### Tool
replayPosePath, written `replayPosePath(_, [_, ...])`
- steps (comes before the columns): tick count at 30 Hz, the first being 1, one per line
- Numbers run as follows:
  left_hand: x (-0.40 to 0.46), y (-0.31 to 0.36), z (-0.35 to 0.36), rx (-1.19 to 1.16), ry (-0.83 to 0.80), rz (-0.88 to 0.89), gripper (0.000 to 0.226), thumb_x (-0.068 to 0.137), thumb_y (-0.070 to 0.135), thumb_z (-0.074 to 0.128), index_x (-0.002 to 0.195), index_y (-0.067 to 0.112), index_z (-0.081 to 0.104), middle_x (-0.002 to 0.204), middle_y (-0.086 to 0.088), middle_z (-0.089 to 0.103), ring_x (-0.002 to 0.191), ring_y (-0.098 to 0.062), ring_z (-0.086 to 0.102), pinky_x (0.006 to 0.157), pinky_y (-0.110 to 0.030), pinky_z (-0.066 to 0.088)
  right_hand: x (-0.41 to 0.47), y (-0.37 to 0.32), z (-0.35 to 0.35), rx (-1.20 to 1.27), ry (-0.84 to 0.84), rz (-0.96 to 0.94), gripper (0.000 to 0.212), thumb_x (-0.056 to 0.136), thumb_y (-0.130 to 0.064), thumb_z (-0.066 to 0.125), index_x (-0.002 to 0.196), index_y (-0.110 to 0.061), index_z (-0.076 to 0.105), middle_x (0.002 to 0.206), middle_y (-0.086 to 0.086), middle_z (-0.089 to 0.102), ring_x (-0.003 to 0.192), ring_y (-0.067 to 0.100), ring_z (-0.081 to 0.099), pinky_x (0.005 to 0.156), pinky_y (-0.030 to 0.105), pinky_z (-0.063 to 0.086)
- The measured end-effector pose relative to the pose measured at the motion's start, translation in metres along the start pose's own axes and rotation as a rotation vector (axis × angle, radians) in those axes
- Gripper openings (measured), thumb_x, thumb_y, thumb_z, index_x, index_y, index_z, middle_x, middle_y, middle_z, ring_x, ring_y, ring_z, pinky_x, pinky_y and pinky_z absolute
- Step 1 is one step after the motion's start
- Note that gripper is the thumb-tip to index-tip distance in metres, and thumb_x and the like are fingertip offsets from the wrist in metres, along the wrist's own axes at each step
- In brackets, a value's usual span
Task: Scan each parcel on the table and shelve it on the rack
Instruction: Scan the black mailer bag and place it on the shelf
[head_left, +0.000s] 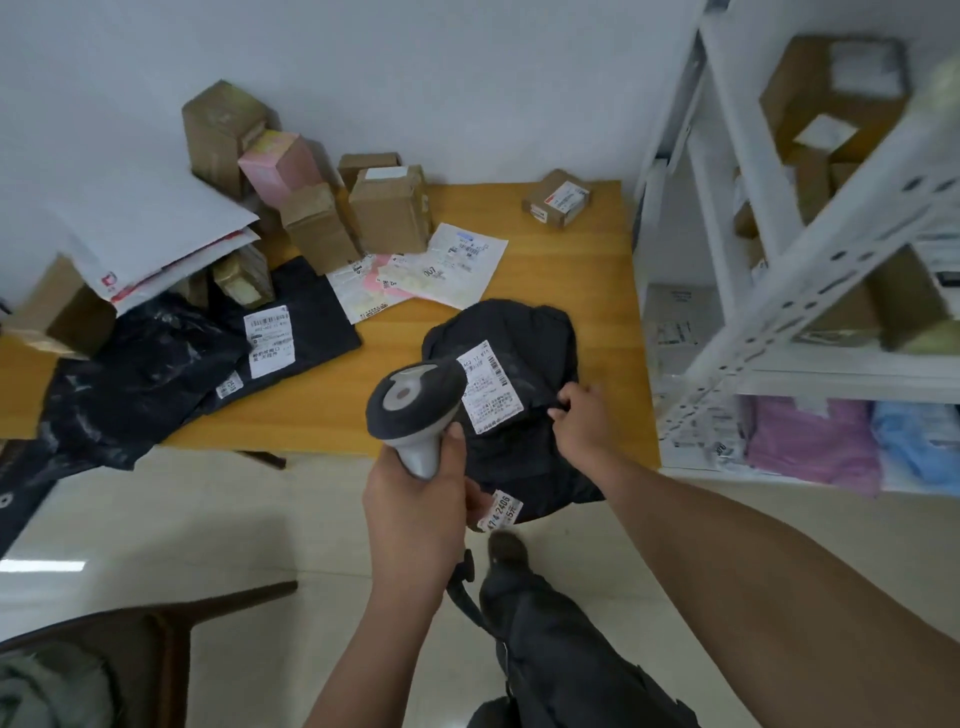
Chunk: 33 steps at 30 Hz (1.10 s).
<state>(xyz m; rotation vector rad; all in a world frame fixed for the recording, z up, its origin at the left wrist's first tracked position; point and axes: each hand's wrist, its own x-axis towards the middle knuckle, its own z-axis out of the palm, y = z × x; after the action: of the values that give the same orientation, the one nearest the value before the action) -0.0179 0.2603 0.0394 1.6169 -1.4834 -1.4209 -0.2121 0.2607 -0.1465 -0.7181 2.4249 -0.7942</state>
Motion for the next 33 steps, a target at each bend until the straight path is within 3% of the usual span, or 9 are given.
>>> replayPosePath(4, [-0.053, -0.009, 0.016, -0.056, -0.084, -0.025, 0.032, 0.095, 0.029, 0.061, 0.092, -0.002, 0.058, 0.051, -0.011, 0.064, 0.051, -0.027, 0.068, 0.056, -0.039, 0.061, -0.051, 0.039, -0.036, 0.033, 0.010, -0.067, 0.017, 0.093, 0.004, 0.052, 0.087, -0.010, 0.046, 0.102, 0.001, 0.040, 0.073, 0.004, 0.042, 0.066, 0.009, 0.035])
replayPosePath(6, [-0.076, -0.008, 0.029, -0.074, -0.154, -0.030, 0.033, 0.095, 0.029, 0.061, 0.094, -0.004, 0.058, 0.049, -0.009, 0.062, 0.049, -0.025, 0.068, 0.048, -0.030, 0.056, -0.073, 0.065, -0.056, 0.014, -0.001, -0.083, 0.015, 0.093, 0.001, 0.053, 0.086, -0.010, 0.045, 0.098, 0.003, 0.042, 0.077, 0.012, 0.045, 0.068, 0.017, 0.035])
replayPosePath(10, [-0.114, -0.003, 0.059, -0.068, -0.282, 0.027, 0.032, 0.095, 0.029, 0.062, 0.092, -0.003, 0.059, 0.049, -0.007, 0.061, 0.050, -0.025, 0.068, 0.050, -0.031, 0.058, -0.103, 0.122, -0.099, -0.033, -0.013, -0.058, 0.010, 0.091, -0.003, 0.058, 0.087, -0.008, 0.051, 0.094, 0.007, 0.051, 0.086, 0.024, 0.049, 0.072, 0.032, 0.037])
replayPosePath(15, [-0.146, 0.001, 0.097, -0.067, -0.386, 0.067, 0.027, 0.093, 0.028, 0.064, 0.095, 0.002, 0.061, 0.053, -0.011, 0.063, 0.052, -0.028, 0.068, 0.053, -0.034, 0.059, -0.127, 0.181, -0.151, -0.067, -0.051, -0.021, 0.021, 0.092, 0.008, 0.049, 0.094, -0.013, 0.051, 0.103, 0.003, 0.051, 0.078, 0.002, 0.051, 0.086, 0.029, 0.047])
replayPosePath(20, [-0.176, 0.005, 0.140, -0.041, -0.469, 0.088, 0.030, 0.094, 0.027, 0.064, 0.095, -0.002, 0.061, 0.055, -0.014, 0.064, 0.052, -0.029, 0.068, 0.047, -0.027, 0.054, -0.140, 0.234, -0.194, -0.042, 0.042, 0.097, 0.023, 0.092, 0.006, 0.049, 0.092, -0.017, 0.049, 0.100, -0.001, 0.050, 0.072, -0.008, 0.048, 0.065, 0.012, 0.034])
replayPosePath(24, [-0.203, 0.012, 0.185, -0.015, -0.514, 0.120, 0.031, 0.095, 0.027, 0.063, 0.092, -0.003, 0.061, 0.053, -0.010, 0.063, 0.056, -0.032, 0.069, 0.045, -0.023, 0.052, -0.145, 0.279, -0.231, -0.011, 0.127, 0.167, 0.021, 0.088, 0.007, 0.054, 0.086, -0.014, 0.050, 0.094, 0.004, 0.053, 0.075, 0.008, 0.051, 0.060, 0.008, 0.033])
replayPosePath(27, [-0.226, 0.015, 0.230, -0.009, -0.523, 0.125, 0.029, 0.095, 0.028, 0.062, 0.095, -0.001, 0.061, 0.051, -0.007, 0.062, 0.056, -0.032, 0.069, 0.048, -0.028, 0.055, -0.144, 0.320, -0.263, -0.014, 0.135, 0.178, 0.023, 0.088, 0.009, 0.054, 0.087, -0.014, 0.050, 0.093, 0.001, 0.051, 0.067, -0.006, 0.044, 0.062, 0.000, 0.034])
replayPosePath(30, [-0.254, 0.019, 0.284, -0.028, -0.508, 0.112, 0.026, 0.094, 0.027, 0.063, 0.097, 0.001, 0.061, 0.053, -0.010, 0.062, 0.055, -0.031, 0.069, 0.049, -0.029, 0.055, -0.139, 0.367, -0.300, -0.020, 0.131, 0.184, 0.014, 0.089, 0.007, 0.055, 0.092, -0.006, 0.057, 0.096, 0.003, 0.054, 0.068, -0.004, 0.045, 0.061, 0.008, 0.034])
replayPosePath(33, [-0.289, 0.021, 0.344, -0.048, -0.485, 0.057, 0.025, 0.094, 0.027, 0.063, 0.091, 0.002, 0.062, 0.052, -0.010, 0.062, 0.055, -0.030, 0.068, 0.048, -0.027, 0.054, -0.133, 0.417, -0.341, -0.006, 0.132, 0.224, 0.012, 0.088, 0.007, 0.055, 0.096, -0.002, 0.059, 0.100, 0.009, 0.059, 0.084, 0.014, 0.053, 0.073, 0.021, 0.037])
